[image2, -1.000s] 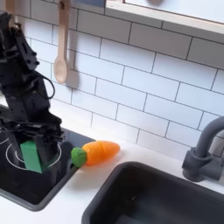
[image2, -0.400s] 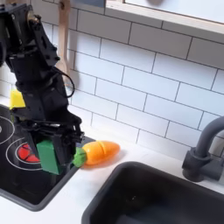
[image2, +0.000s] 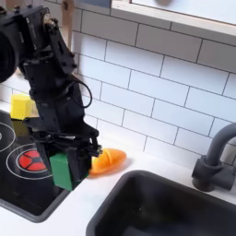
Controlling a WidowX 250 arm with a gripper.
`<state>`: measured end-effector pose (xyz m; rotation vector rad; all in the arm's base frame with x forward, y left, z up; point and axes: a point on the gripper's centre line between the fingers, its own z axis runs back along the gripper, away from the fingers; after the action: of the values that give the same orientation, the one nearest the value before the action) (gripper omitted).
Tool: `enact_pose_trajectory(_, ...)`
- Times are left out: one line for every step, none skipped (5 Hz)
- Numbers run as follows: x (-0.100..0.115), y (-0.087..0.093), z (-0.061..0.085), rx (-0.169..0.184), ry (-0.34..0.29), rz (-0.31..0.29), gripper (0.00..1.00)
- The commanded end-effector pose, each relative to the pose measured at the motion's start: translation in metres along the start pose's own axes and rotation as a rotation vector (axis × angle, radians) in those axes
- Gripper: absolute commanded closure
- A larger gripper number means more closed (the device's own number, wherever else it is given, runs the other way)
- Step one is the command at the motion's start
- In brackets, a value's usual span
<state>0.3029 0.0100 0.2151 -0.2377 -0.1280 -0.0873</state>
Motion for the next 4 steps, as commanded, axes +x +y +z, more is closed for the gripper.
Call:
enact_pose_trajectory(-0.002, -0.022, -0.009, 0.012, 0.035, -0.031, 1.00)
enact_pose_trajectory(0.001, -0.030, -0.015, 0.026, 0.045, -0.055, 1.00)
enact_pose_trajectory(0.002, -0.037, -0.020, 0.081, 0.044, -0.073, 1.00)
enact_pose_trajectory(0.003, -0.038, -0.028, 0.115, 0.059, -0.079, 1.00)
